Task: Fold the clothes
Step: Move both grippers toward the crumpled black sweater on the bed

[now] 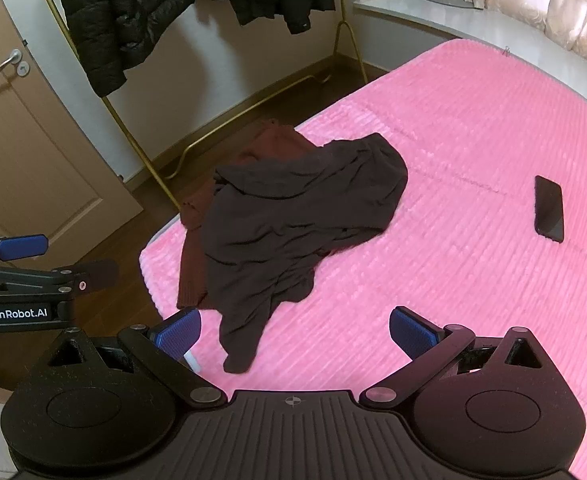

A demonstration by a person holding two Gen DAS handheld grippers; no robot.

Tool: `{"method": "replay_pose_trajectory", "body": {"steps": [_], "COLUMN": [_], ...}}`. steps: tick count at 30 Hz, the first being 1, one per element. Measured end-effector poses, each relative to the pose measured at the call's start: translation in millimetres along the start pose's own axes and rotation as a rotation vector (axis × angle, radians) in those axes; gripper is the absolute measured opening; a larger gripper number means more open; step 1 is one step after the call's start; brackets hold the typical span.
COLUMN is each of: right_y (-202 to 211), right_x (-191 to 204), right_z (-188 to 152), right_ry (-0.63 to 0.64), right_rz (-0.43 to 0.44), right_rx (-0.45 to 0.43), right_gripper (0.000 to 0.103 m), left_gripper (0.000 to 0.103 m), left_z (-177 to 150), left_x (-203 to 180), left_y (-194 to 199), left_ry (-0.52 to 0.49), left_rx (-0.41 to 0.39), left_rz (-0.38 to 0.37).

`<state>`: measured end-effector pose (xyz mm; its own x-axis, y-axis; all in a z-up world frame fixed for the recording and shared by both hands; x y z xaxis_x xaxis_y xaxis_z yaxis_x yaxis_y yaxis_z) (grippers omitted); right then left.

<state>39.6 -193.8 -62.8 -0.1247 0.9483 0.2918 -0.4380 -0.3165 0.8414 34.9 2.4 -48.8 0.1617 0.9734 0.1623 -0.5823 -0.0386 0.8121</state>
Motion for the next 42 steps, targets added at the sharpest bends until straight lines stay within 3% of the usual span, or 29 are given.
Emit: {"method": "replay_pose_trajectory", "body": {"steps": [24, 35, 42], "right_y": [-3, -2, -2], "right_x": [-6, -13, -39], "right_z": [1, -2, 1], "right_ry": [-0.007, -0.007, 0.012], "right_rz": [0.005, 0.017, 0.064], "right_rx": [0.014, 0.022, 0.038], "right_gripper": [0.103, 0.103, 0.103], "left_gripper": [0.102, 0.102, 0.102], "left_z": [-8, -9, -17], "left_x": [-8, -12, -13], "left_y": [-13, -12, -20], "left_ry": [0.016, 0.018, 0.05], "left_rx": [0.027, 0.032, 0.066], "left_rz": [-0.054, -0.056, -0.012]}}
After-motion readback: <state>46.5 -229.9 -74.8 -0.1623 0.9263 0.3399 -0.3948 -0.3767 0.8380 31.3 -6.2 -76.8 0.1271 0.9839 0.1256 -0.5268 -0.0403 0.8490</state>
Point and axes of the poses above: each gripper's, at about its wrist camera, not at the fingertips, and y roughly against the way its jaws point, x to its left, z to its top, the point moved 6 cm from there along -y, roughly the way its jaws point, and after that the axes turned 11 degrees about -y, right-handed, at the moved point
